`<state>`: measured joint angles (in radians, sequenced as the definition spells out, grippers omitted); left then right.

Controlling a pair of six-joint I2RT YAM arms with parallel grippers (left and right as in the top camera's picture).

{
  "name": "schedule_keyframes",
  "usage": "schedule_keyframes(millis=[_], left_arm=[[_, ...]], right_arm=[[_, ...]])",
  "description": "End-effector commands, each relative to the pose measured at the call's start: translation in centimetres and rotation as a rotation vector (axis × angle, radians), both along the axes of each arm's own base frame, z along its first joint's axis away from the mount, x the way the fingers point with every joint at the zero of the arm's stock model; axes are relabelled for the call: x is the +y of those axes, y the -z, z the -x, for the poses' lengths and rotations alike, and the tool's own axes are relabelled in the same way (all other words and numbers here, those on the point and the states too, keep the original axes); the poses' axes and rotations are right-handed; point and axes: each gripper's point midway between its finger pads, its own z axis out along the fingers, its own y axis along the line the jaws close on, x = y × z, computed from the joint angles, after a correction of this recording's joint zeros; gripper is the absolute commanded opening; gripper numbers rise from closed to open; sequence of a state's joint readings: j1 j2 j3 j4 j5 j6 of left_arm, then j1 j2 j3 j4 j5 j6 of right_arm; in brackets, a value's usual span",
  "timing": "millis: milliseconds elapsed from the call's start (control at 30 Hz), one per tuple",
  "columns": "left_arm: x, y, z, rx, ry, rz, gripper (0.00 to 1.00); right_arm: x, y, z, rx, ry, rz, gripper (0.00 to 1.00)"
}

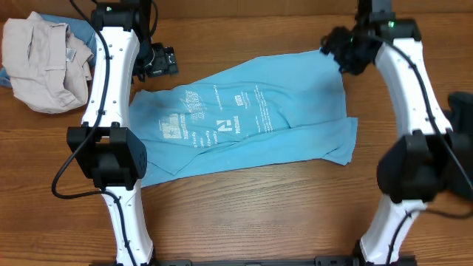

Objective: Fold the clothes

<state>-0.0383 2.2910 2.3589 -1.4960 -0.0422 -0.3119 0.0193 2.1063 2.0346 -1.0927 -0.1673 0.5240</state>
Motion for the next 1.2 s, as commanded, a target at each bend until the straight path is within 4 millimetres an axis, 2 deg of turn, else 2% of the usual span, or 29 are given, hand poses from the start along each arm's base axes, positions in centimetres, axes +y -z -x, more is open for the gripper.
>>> schedule_keyframes(millis=[0, 133, 333, 600, 833, 933, 1067, 1167], left_arm=[[-0.6, -1.3, 0.0, -0.03, 0.004, 0.045, 1.0], [-0.6, -1.2, 0.1, -0.023, 0.002, 0.048, 1.0], [-0.6, -0.5, 0.6, 0.005, 0.001, 0.046, 1.0], [-0.6, -0.3, 0.7, 0.012, 0.001, 0.046, 1.0], [-0.7, -0.3, 0.7, 0.013, 0.002, 0.046, 1.0], [-0.9, -0.3, 0.6, 0.009, 0.005, 0.047, 1.0], [-0.9, -0.3, 0.6, 0.009, 0.007, 0.047, 1.0], [-1.1, -0.3, 0.6, 0.009, 0.008, 0.057, 1.0]], right_arm=[[-2.0, 0.1, -3.8, -0.032, 0.098, 0.0, 0.61], [-3.6, 2.7, -7.1, -0.056, 0.214, -0.05, 0.61], [-3.1, 6.0, -10.4, -0.119, 0.213, -0.062, 0.61], [-3.2, 10.9, -11.4, -0.068, 0.308, -0.111, 0.61], [-3.0, 14.1, -11.6, -0.03, 0.36, -0.135, 0.6], [-3.3, 14.4, -11.6, -0.032, 0.369, -0.119, 0.6], [-3.5, 14.5, -11.6, -0.033, 0.375, -0.106, 0.52], [-3.7, 14.7, -11.5, -0.028, 0.379, -0.098, 0.51]])
